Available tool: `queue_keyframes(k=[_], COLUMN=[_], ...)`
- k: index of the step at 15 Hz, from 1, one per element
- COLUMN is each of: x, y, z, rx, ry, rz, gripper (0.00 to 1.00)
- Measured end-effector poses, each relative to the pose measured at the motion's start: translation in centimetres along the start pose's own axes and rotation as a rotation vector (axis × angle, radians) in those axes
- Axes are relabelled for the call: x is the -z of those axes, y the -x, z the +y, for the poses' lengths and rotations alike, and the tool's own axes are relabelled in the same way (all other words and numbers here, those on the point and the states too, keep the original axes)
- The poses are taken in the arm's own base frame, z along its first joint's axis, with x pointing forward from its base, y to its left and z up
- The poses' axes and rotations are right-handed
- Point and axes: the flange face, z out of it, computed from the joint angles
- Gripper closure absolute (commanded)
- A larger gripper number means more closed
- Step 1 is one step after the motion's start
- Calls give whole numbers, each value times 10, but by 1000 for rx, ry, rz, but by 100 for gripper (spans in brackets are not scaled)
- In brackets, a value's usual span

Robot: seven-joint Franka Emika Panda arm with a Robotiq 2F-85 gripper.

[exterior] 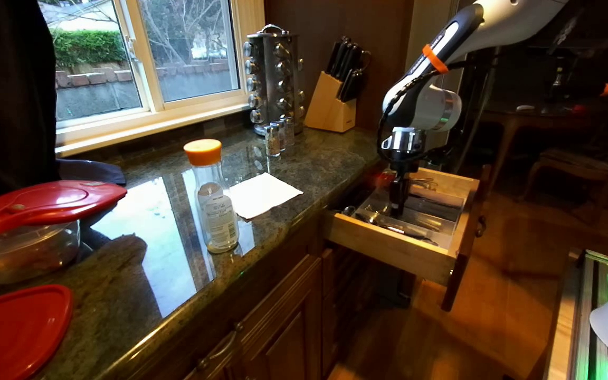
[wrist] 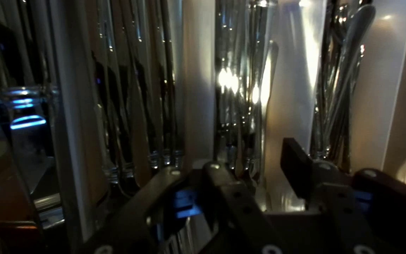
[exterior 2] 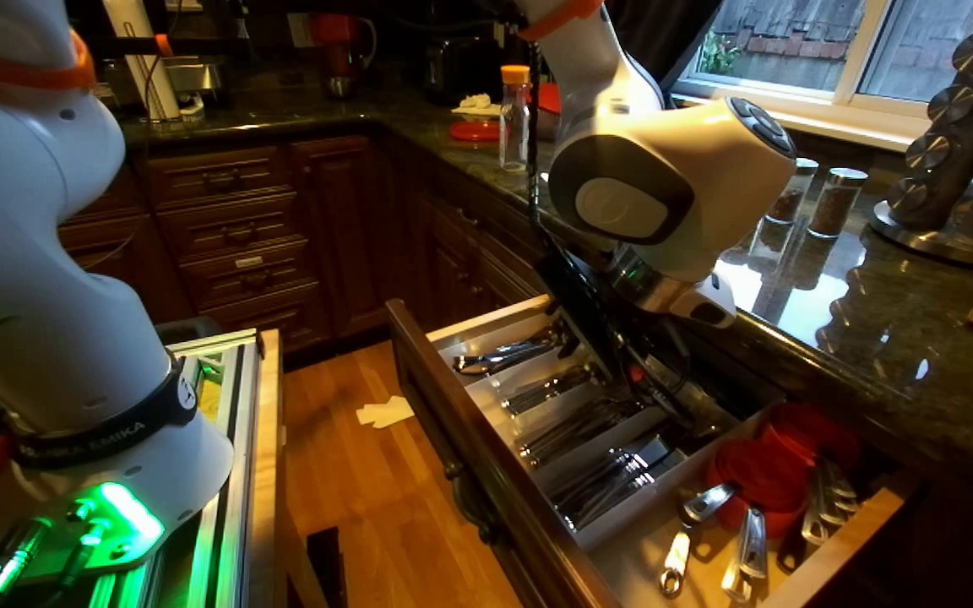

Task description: Put the forks into the utensil organizer

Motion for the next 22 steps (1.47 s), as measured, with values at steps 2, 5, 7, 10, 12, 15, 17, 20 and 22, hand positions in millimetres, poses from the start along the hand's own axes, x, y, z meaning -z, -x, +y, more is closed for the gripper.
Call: queue_keyframes(k=[2, 5, 7, 10, 12, 15, 17, 20, 22], x=[0, 11, 28, 60, 79, 104, 122, 149, 170], y=[-2, -1, 5, 22, 38, 67, 86, 111, 126], z=[-8, -24, -29, -30, -29, -29, -37, -61, -77], rx=[20, 64, 97, 131, 143, 142, 143, 154, 151], ry=[12, 52, 118, 215, 292, 416, 464, 479, 475], rz=[-7, 4, 46, 108, 126, 132, 150, 185, 208], gripper=[9, 0, 0, 0, 0, 0, 0, 0, 0])
